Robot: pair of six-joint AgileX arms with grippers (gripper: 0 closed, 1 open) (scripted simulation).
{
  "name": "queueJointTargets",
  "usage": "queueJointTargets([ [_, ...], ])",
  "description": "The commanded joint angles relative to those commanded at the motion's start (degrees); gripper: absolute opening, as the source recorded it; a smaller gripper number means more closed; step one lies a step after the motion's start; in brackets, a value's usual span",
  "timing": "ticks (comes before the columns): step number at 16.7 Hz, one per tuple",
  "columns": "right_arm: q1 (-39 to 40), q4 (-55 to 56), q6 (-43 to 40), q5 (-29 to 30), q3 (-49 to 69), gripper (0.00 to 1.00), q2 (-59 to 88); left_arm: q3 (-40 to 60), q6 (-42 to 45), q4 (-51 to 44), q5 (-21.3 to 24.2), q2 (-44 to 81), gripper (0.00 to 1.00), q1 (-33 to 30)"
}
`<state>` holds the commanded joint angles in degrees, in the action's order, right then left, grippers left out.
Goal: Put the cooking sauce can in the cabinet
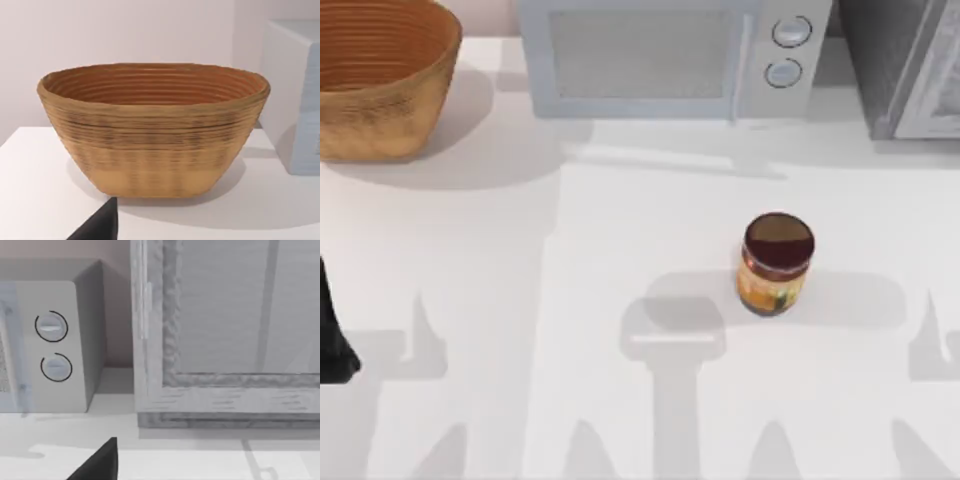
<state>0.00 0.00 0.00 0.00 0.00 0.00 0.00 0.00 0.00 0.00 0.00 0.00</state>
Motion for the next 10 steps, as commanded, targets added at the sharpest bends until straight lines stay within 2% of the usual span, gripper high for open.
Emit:
queueJointTargets([
  [5, 0.0, -0.6, -1.6, -2.3, 1.3, 1.0, 3.3, 0.0, 0.0, 0.0, 0.0, 0.0, 1.0, 0.0],
  [10, 0.6, -3.0, -9.8, -14.0, 8.0, 1.0, 18.6, 0.0, 0.0, 0.0, 0.0, 0.0, 1.0, 0.0],
])
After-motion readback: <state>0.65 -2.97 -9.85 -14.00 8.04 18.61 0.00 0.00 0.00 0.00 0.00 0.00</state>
